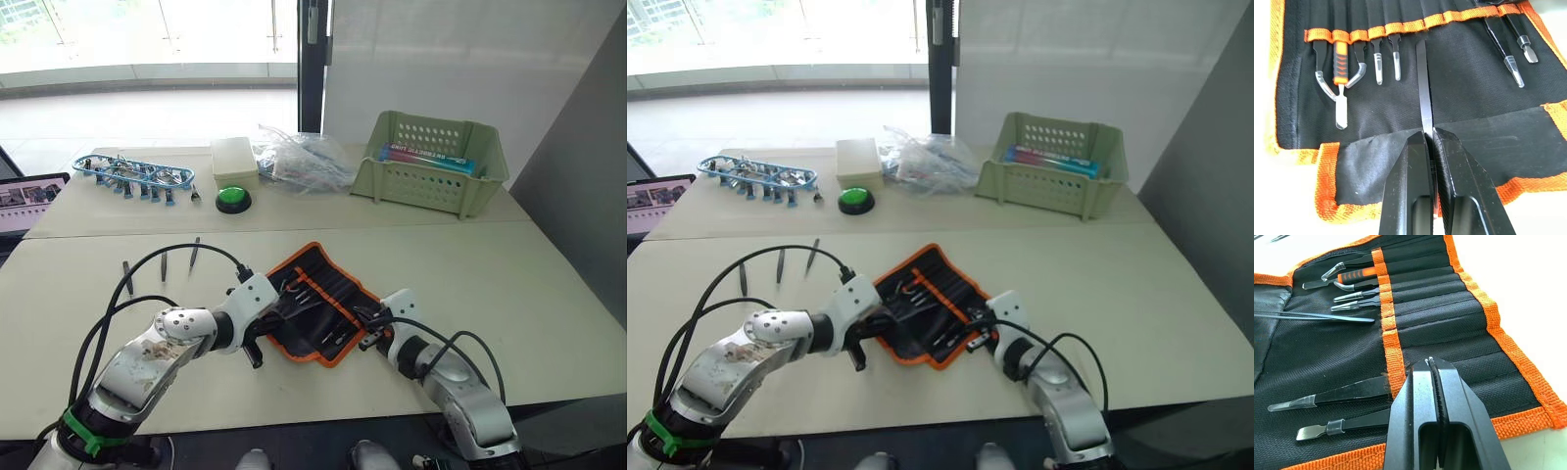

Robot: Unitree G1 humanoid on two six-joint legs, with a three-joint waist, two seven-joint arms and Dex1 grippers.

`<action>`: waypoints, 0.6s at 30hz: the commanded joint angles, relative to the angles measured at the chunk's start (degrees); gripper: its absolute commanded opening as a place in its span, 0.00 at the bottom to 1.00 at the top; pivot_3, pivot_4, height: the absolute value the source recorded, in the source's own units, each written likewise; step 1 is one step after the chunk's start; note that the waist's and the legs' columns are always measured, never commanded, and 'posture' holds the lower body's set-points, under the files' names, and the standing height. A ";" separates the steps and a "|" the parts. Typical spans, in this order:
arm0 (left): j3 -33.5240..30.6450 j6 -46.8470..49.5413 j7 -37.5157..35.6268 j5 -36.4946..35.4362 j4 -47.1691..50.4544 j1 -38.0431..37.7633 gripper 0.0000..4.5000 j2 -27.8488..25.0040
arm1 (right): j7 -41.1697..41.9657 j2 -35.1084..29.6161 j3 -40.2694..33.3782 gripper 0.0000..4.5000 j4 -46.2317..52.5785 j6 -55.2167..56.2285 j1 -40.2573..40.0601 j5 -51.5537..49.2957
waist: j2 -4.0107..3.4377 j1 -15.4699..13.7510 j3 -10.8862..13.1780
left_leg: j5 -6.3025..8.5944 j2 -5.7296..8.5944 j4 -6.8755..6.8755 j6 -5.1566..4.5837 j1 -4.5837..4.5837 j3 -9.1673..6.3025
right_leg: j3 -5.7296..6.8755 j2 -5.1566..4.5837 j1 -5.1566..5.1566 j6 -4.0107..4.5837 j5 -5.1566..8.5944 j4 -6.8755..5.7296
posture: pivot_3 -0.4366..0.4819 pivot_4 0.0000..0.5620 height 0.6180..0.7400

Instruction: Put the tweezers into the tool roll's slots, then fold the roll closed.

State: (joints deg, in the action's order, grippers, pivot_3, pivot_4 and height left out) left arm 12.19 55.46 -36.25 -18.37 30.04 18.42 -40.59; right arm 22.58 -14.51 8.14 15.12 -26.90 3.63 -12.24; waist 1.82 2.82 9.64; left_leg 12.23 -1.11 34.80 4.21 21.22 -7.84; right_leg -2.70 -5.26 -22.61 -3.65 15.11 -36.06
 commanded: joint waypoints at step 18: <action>2.51 2.11 2.75 2.55 -3.59 5.32 0.01 2.44 | -0.68 1.53 1.97 0.00 -1.67 -1.60 -2.92 0.83 | 0.00 0.03 0.00 | 0.00 0.00 0.00 0.00 -0.02 0.00 | 0.00 0.00 0.01 0.00 0.00 -0.03 | 0.48 0.27 0.97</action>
State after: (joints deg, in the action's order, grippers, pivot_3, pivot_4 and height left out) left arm 14.69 57.70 -34.33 -17.00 26.17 22.57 -38.47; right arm 21.46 -13.42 8.07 15.47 -26.62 2.89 -11.83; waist 1.83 2.86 9.63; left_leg 12.23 -1.10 34.80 4.21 21.20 -7.84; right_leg -2.70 -5.26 -22.59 -3.65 15.11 -36.08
